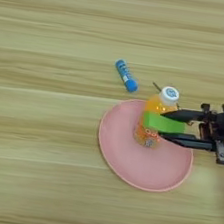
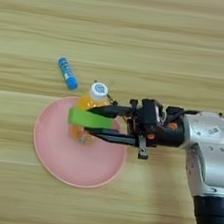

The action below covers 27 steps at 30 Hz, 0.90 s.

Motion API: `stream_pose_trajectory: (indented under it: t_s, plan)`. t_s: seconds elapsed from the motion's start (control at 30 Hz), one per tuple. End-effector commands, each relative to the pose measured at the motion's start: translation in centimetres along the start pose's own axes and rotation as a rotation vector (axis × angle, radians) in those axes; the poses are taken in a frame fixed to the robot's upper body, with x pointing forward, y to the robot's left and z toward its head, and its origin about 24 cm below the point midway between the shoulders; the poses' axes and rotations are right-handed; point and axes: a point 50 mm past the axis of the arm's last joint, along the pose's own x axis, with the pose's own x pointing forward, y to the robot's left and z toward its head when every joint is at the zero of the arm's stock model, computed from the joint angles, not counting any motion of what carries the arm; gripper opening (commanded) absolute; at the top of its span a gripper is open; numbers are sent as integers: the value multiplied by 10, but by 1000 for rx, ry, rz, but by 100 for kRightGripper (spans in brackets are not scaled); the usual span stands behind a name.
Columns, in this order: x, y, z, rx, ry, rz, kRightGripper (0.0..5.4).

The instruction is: Move the objects on the table

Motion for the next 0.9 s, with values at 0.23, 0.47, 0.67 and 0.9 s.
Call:
stream_pose_trajectory:
  t_s: [0.23,0.47,0.67,0.9]
  plan:
    - [-6,-8,-2,-42,151,37,140]
    - [-7,-3,-19,-1,227,56,140]
    - [-8,4,-35,47,291,66,140]
    - [-6,4,-48,60,340,67,140]
